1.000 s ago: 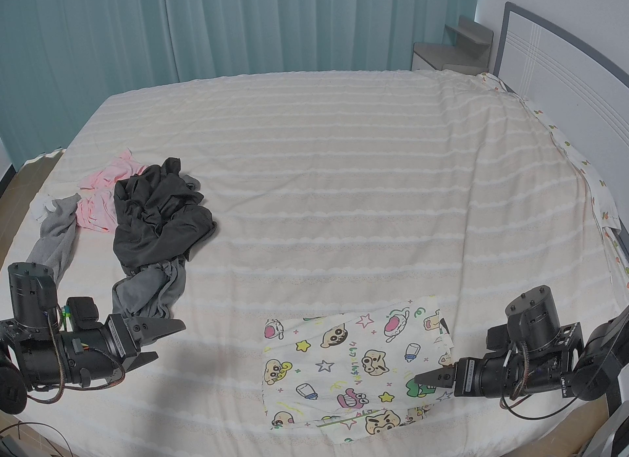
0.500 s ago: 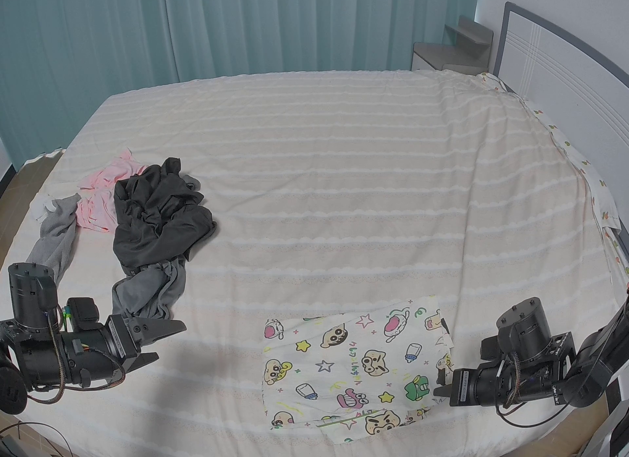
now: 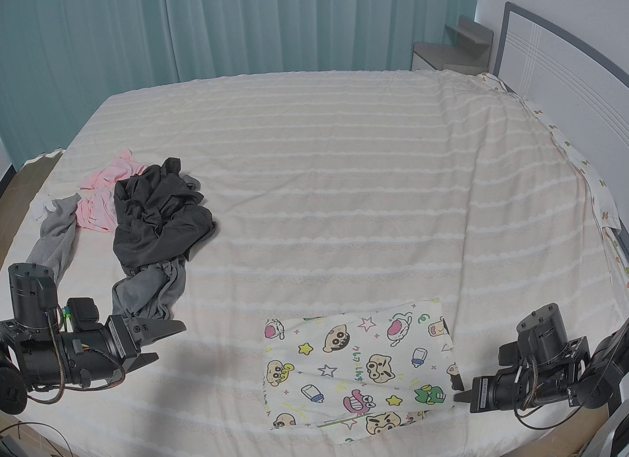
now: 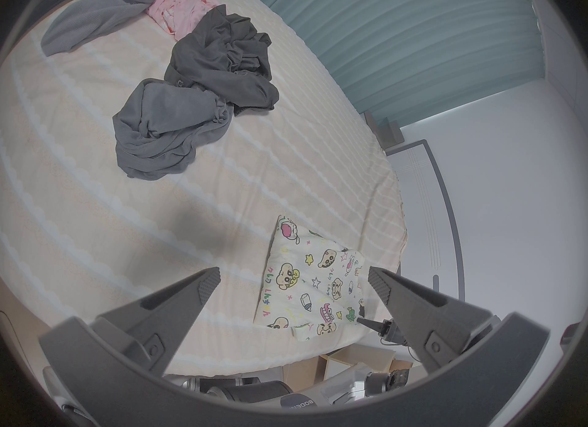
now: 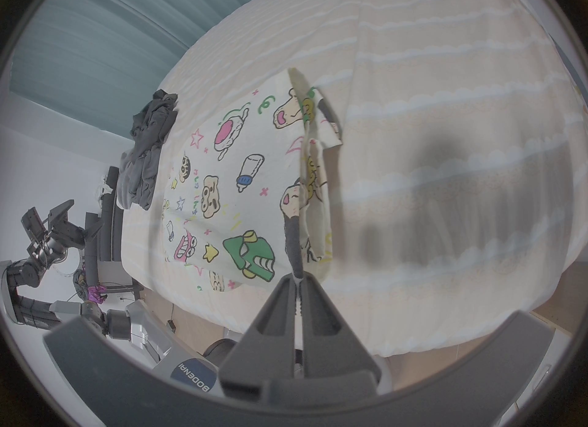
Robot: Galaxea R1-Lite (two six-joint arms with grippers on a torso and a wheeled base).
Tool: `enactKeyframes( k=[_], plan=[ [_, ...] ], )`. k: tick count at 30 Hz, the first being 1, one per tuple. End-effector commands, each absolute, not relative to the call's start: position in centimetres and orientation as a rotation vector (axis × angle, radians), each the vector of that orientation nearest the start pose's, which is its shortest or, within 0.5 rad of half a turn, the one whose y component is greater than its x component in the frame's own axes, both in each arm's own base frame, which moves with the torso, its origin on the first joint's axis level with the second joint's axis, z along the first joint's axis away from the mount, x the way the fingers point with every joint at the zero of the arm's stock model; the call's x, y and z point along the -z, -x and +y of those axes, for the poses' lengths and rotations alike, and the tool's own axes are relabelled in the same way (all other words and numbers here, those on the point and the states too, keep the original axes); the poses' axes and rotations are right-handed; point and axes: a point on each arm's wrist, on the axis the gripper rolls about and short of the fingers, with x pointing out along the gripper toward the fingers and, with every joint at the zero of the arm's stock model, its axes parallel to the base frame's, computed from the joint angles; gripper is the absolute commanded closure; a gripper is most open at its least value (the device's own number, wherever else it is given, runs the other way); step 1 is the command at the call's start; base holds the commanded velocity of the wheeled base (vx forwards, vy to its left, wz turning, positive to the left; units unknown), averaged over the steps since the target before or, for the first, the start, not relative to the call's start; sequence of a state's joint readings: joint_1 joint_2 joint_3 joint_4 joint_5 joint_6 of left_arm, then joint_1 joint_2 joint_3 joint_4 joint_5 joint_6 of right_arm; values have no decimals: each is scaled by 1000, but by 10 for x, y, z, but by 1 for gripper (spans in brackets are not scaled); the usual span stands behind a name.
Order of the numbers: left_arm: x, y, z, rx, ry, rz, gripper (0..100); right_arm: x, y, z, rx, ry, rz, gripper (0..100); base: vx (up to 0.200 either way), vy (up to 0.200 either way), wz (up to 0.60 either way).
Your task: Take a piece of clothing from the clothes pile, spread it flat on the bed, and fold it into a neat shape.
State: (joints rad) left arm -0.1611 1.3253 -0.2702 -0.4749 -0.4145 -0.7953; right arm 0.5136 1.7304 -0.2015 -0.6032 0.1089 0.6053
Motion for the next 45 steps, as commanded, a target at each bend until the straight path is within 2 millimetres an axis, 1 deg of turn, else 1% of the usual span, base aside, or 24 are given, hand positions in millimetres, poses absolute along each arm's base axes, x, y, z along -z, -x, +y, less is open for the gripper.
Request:
enactKeyframes(
  k=[1, 9, 18, 19, 25, 29, 31, 32, 33, 34, 36, 39, 40, 43, 45],
  plan=[
    [-121, -160, -35, 297, 825, 779, 0, -42, -167, 90, -250, -363, 1059, 100, 0, 0, 0],
    [-121, -159, -35, 298, 825, 777, 0, -36, -162, 88, -262, -353, 1099, 100, 0, 0, 0],
    [-121, -160, -35, 297, 825, 779, 0, -29, -165, 85, -241, -351, 1133, 100, 0, 0, 0],
    [-121, -160, -35, 297, 825, 779, 0, -29, -165, 85, -245, -342, 1134, 0, 0, 0, 0],
    [-120, -160, -35, 295, 826, 783, 0, -30, -165, 84, -250, -337, 1122, 0, 0, 0, 0],
    [-120, -159, -35, 298, 826, 781, 0, -51, -176, 73, -232, -409, 992, 0, 0, 0, 0],
    [-120, -160, -35, 297, 826, 782, 0, -68, -189, 69, -244, -463, 904, 0, 0, 0, 0],
    [-120, -160, -35, 297, 826, 782, 0, -69, -189, 68, -244, -465, 899, 0, 0, 0, 0],
    [-120, -159, -35, 297, 826, 784, 0, -78, -200, 65, -256, -499, 852, 0, 0, 0, 0],
    [-120, -159, -35, 297, 826, 784, 0, -79, -201, 65, -257, -501, 850, 0, 0, 0, 0],
    [-120, -159, -35, 297, 826, 784, 0, -86, -223, 63, -280, -536, 815, 0, 0, 0, 0],
    [-118, -158, -35, 302, 827, 793, 0, -76, -246, 67, -267, -548, 844, 0, 0, 0, 0],
    [-119, -158, -35, 304, 828, 794, 0, -73, -249, 67, -265, -546, 851, 0, 0, 0, 0],
    [-117, -158, -36, 320, 831, 808, 0, -57, -272, 72, -255, -550, 873, 0, 0, 0, 0],
    [-116, -159, -36, 316, 833, 815, 0, -49, -281, 75, -259, -556, 864, 0, 0, 0, 0]
  ],
)
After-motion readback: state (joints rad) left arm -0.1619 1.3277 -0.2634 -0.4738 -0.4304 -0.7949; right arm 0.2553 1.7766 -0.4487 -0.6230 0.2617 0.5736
